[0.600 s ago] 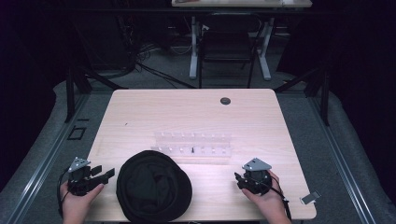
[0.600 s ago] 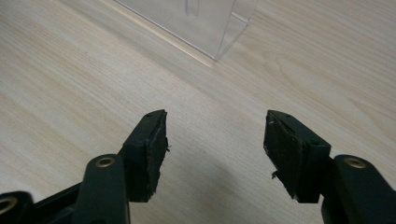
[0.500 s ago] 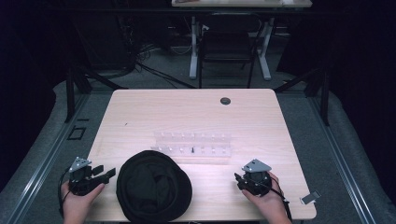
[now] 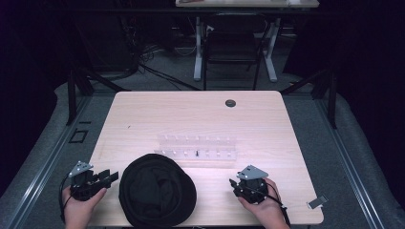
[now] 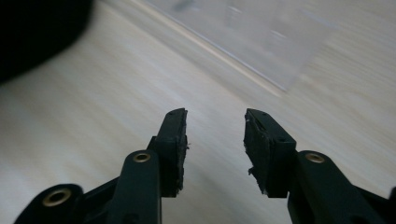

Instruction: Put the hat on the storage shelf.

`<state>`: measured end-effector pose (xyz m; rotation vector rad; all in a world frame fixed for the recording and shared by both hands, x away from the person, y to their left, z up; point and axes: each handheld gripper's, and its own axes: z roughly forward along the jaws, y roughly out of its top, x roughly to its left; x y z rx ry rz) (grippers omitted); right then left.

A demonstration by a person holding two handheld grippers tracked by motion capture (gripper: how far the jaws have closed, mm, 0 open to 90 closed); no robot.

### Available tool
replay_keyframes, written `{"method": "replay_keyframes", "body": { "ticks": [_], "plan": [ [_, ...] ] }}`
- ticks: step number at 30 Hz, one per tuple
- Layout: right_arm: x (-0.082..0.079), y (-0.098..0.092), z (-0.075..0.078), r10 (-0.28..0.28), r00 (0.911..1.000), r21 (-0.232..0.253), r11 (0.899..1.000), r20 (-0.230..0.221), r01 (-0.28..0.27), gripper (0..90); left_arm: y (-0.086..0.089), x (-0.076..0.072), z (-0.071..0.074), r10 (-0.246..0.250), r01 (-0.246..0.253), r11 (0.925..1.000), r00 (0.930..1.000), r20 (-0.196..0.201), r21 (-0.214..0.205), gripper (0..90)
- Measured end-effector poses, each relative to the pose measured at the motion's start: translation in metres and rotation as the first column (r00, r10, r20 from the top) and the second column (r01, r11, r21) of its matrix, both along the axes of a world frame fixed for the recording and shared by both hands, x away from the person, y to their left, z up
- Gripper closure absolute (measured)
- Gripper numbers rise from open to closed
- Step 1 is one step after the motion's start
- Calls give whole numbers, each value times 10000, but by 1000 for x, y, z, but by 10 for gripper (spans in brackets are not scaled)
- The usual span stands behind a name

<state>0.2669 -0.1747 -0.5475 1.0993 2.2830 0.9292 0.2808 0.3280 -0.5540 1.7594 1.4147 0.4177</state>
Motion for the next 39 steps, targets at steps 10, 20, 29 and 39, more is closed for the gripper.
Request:
{"method": "replay_keyframes", "body": {
  "ticks": [10,20,29,39],
  "plan": [
    [-12,46,19,1686,9854,855,9824,-231,-1661,627,-7,-2,2,-247,246,9997,9997,-43,-69,605],
    [-15,68,29,2409,9705,1866,9541,-124,-2344,590,-8,-3,6,-427,401,9977,9980,-464,-552,624],
    [-23,75,30,2725,9622,2323,9359,-10,-2648,576,-15,-2,5,-618,584,9974,9946,-837,-424,629],
    [-24,85,21,2982,9538,2147,9345,-363,-2840,581,-19,-1,2,-928,833,9938,9860,-1387,-730,756]
  ]
}}
